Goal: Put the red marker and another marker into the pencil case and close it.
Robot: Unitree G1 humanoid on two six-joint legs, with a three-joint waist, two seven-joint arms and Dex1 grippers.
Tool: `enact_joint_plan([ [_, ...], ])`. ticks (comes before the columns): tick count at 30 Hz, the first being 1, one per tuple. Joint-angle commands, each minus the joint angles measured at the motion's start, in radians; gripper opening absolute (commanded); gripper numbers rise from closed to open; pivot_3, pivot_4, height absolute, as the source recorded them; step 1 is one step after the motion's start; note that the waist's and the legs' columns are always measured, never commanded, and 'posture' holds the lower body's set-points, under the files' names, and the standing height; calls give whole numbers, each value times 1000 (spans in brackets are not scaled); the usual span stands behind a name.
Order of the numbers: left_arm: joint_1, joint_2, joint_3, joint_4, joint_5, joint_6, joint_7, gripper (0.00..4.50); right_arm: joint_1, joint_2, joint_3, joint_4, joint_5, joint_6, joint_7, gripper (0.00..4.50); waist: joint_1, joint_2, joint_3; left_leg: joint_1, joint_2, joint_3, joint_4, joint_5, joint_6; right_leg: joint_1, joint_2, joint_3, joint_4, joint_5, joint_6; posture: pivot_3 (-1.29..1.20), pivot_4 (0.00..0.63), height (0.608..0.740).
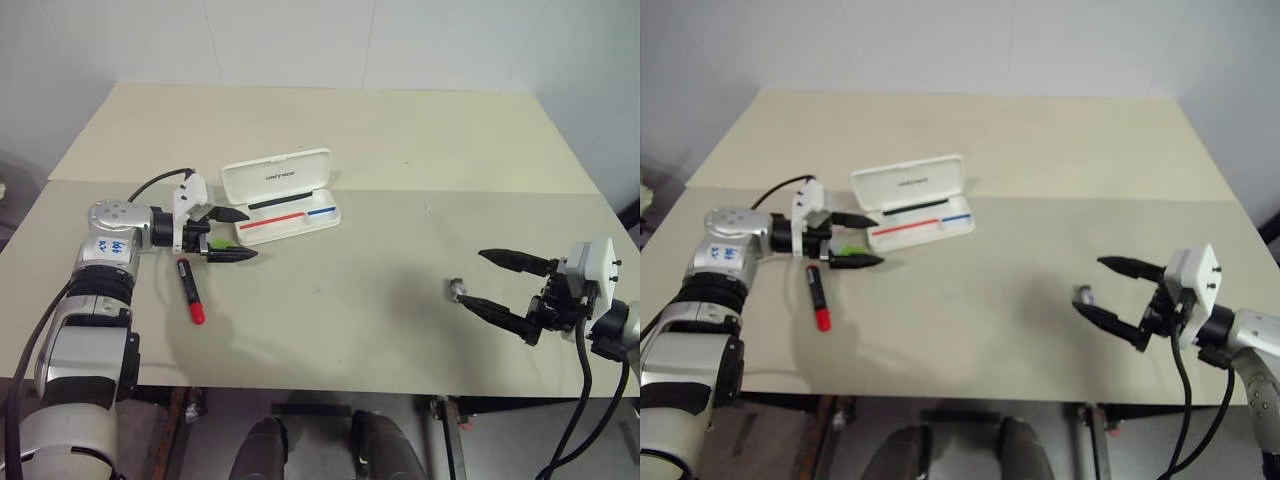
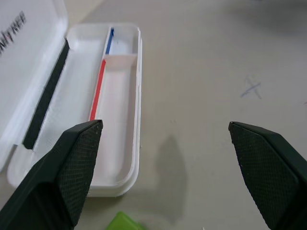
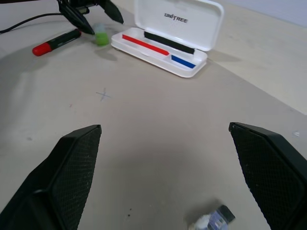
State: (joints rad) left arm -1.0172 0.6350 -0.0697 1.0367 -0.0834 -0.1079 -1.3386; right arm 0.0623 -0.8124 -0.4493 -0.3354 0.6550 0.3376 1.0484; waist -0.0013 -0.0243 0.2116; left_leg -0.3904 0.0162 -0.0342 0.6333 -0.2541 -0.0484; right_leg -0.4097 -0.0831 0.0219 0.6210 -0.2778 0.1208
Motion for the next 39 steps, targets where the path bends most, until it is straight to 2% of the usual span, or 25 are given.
enact_joint_plan([
  [1, -49, -15, -26, 60, 53, -51, 3, 4461, 37, 14, -62, -62, 32, 0, -25, 4500, -2, -1, 0, 0, 0, 0, 0, 0, 0, 0, 0, 1, 0, 0, 0, 0, 150, 740],
  [8, -107, -51, -62, 153, 139, -79, 62, 4461, 79, 32, -72, -103, 37, -5, -59, 4500, -1, -3, 2, 0, 0, 1, 1, 0, 0, 0, 0, 1, 0, 1, 1, 0, 150, 740],
  [11, -129, -64, -81, 183, 186, -55, 134, 4461, 83, 35, -75, -107, 38, -6, -67, 4500, 0, -3, 2, 0, 0, 2, 1, 0, 0, 0, 0, 2, 0, 1, 2, 0, 150, 740],
  [14, -143, -75, -88, 208, 220, -31, 194, 3930, 81, 33, -76, -105, 38, -7, -70, 4500, -2, -3, 2, 0, 0, 2, 1, 0, 0, 0, 0, 3, 0, 1, 2, 0, 150, 740],
  [25, -154, -84, -63, 199, 214, -35, 209, 171, 31, 16, -56, -76, 33, -3, -67, 4500, -2, -3, 2, 1, 0, 4, 1, 0, 0, 0, 1, 5, 0, 2, 3, 0, 150, 740],
  [26, -154, -82, -57, 192, 207, -39, 204, 39, 22, 14, -53, -70, 31, -3, -64, 4500, -2, -3, 2, 1, 0, 4, 1, 0, 0, 0, 1, 5, 0, 2, 3, 0, 150, 740],
  [34, -125, -59, -12, 97, 159, -79, 147, 39, -64, -2, -5, -10, 14, -1, -34, 4500, -2, -4, 2, 1, 0, 5, 1, 0, 0, 0, 1, 6, 0, 2, 3, 0, 150, 740],
  [39, -18, -33, 14, -143, 95, -94, 74, 39, -118, -12, 27, 30, 5, -1, -10, 4500, -3, -3, 2, 1, 0, 6, 1, 0, 0, -1, 1, 8, 0, 2, 4, 0, 150, 740],
])
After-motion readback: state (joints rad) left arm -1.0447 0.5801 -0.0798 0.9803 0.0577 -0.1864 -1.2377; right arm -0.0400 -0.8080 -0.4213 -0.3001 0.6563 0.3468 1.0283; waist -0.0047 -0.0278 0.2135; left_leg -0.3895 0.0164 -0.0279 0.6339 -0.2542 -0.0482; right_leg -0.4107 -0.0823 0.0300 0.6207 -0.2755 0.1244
